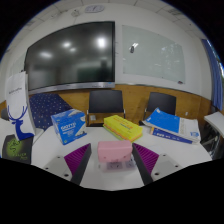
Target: Unplug charger
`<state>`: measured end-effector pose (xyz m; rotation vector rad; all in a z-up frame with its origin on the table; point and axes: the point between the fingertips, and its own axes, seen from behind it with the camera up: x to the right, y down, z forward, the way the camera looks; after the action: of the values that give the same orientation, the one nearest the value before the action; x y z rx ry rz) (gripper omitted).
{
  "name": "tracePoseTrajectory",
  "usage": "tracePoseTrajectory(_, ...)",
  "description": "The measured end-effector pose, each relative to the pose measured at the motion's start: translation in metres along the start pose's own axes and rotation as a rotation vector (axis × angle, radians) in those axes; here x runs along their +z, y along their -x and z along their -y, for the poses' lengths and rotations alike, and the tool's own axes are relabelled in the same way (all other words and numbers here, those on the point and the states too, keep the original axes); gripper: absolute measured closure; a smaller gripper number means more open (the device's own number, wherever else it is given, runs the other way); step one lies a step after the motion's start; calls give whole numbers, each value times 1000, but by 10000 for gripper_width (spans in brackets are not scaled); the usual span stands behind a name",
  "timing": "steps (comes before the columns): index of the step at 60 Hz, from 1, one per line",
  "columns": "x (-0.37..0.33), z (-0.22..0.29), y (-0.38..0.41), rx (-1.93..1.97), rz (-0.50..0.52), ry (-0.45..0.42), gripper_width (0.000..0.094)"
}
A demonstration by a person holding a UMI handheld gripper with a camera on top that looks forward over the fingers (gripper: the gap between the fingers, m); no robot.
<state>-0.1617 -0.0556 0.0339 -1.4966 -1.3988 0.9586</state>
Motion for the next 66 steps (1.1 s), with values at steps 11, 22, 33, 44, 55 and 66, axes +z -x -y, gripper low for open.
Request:
tracePoseTrajectory(11, 22, 3, 0, -15, 18, 7, 79)
tracePoseTrajectory(22, 27, 5, -3, -8, -1, 14, 459)
tracePoseTrajectory(33, 16, 60, -11, 36, 13, -88, 519)
tracePoseTrajectory(44, -22, 141, -86, 149, -37, -110, 520)
tracePoseTrajectory(55, -18, 99, -202, 25, -115, 40, 506)
tracePoseTrajectory(66, 15, 17, -232, -47, -70, 211, 410)
